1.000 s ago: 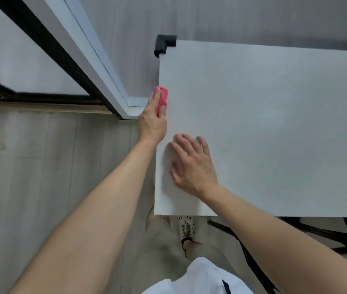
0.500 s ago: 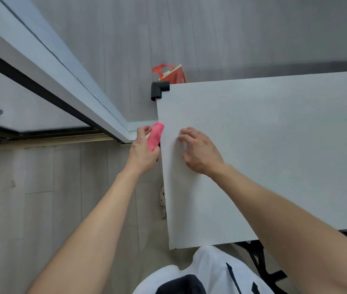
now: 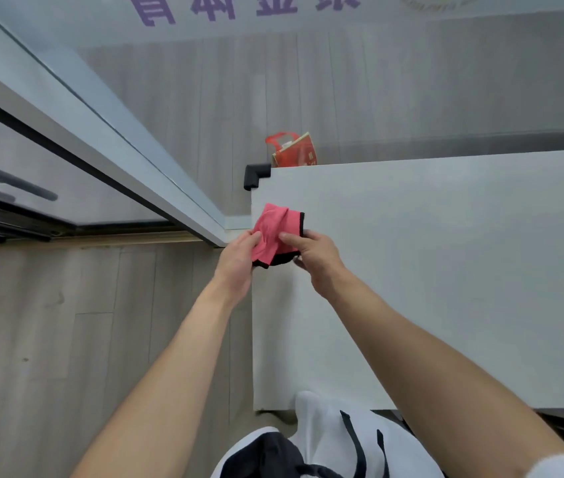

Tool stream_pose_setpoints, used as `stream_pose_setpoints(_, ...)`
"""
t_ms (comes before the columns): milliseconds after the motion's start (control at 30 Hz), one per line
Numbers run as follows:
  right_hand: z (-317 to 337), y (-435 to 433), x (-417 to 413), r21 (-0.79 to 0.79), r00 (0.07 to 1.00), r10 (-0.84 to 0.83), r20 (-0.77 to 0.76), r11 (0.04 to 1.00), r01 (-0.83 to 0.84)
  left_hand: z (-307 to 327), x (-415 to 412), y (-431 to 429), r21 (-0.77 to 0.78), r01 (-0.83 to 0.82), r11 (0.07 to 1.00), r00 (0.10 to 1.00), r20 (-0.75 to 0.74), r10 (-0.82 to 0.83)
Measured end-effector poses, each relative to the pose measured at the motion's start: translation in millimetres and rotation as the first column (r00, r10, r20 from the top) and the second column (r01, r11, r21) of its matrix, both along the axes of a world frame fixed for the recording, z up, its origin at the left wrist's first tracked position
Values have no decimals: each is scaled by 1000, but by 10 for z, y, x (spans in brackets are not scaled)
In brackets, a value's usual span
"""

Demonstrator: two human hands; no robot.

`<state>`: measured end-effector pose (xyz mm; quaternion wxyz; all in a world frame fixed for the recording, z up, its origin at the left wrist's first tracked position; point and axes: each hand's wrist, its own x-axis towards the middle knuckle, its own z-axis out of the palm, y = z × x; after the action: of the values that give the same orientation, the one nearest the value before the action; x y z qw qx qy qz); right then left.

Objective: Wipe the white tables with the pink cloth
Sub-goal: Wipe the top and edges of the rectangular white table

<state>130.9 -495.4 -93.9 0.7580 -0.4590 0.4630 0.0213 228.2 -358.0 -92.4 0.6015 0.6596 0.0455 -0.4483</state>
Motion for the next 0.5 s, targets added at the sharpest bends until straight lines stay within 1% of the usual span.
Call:
stream_pose_setpoints(33, -28, -80, -26, -40, 1000, -25, -14, 999, 24, -6, -23, -70, 47, 36, 998, 999, 29, -37)
stream_pose_setpoints(100, -47, -258, -89, -55, 1000, -26, 4, 998, 26, -5, -61, -206, 103, 111, 988, 992, 45, -116)
stream_pose_setpoints(167, -33, -427, -169, -112, 1000, 16, 19, 994, -14, 18, -96, -346, 98, 136, 986, 990, 22, -139)
stream_pose_setpoints(267, -14, -626, -288, -255, 993, 115, 16, 961, -107, 31, -139, -522, 108, 154, 982, 984, 70, -162)
stream_pose_setpoints(333, -3, -709, -337, -295, 982, 186, 14, 940, -174, 17, -161, -625, 91, 192, 977, 978, 69, -198)
stream_pose_setpoints(367, -9, -744, -350, -324, 976, 218, -5, 923, -207, -6, -170, -676, 93, 197, 976, 977, 68, -204)
stream_pose_setpoints(433, -13, -829, -380, -423, 956, 281, -85, 859, -290, -65, -160, -746, 154, 175, 972, 977, 98, -191)
stream_pose_setpoints(500, -1, -913, -412, -504, 934, 315, -172, 786, -358, -103, -130, -793, 259, 144, 955, 967, 168, -191)
